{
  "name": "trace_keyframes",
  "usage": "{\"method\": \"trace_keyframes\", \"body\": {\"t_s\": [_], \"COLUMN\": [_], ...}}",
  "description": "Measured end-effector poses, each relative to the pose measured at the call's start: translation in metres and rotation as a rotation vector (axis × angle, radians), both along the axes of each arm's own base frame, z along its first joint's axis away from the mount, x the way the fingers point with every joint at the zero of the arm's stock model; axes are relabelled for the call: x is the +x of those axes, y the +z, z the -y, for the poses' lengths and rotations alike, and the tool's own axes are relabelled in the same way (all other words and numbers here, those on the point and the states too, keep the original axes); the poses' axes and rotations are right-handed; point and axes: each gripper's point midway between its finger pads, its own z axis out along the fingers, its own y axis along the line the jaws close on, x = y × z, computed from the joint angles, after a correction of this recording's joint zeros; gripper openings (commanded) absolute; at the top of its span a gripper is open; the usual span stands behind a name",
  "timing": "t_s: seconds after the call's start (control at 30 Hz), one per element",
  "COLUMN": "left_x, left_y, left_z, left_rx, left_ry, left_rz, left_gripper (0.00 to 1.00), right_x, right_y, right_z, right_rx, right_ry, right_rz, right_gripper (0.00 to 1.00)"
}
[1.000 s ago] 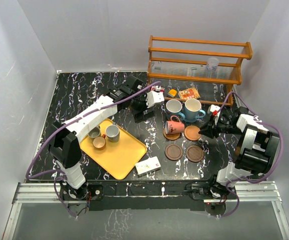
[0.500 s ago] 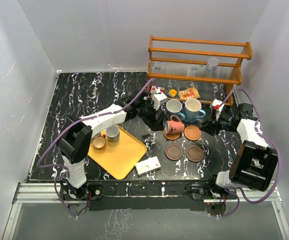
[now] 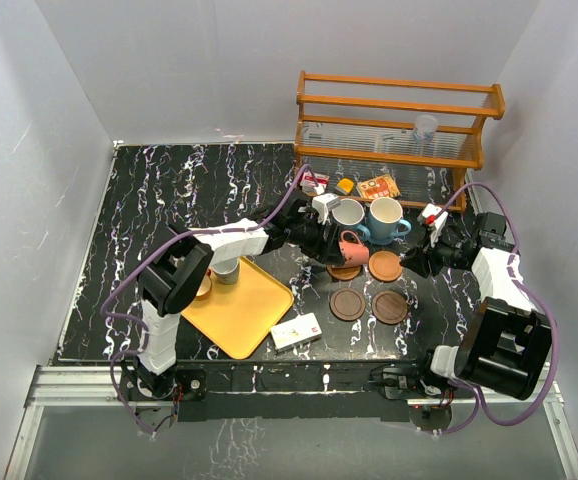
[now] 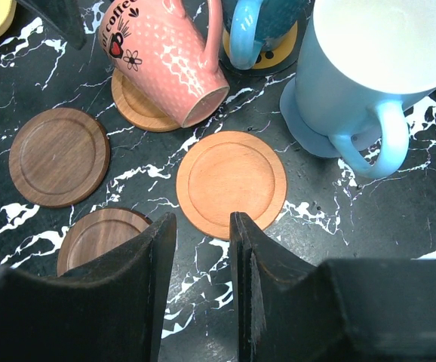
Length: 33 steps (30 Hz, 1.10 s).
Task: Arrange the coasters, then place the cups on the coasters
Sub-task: Place the cup on the coaster.
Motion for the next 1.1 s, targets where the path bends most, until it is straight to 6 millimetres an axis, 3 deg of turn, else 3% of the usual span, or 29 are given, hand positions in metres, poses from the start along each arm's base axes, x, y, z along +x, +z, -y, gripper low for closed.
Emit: {"method": "trace_keyframes", "body": {"t_s": [0.37, 0.67, 0.97, 1.1], "left_x": [-0.008, -0.011, -0.01, -0.012], "left_y": [-0.022, -0.016, -0.01, -0.01], "left_z": [0.007, 0.013, 0.015, 0.014], "left_rx": [-0.018, -0.055, -0.073, -0.067], "left_ry": [-0.011, -0.035, -0.054, -0.079], "left_rz": [-0.106, -0.118, -0.11, -0.09], "left_gripper": [0.3, 0.19, 0.0, 0.0], "right_x": [0.0, -0.007, -0.008, -0.008], "right_y": [-0.002, -0.012, -0.016, -0.016], "right_z": [0.001, 0.0, 0.001, 0.0], "right_rx": [-0.004, -0.009, -0.012, -0.012], "right_ry": [-0.002, -0.004, -0.005, -0.005], "right_rz": [-0.007, -0.035, -0.045, -0.045], "right_gripper": [0.3, 0.29, 0.29, 0.29]}}
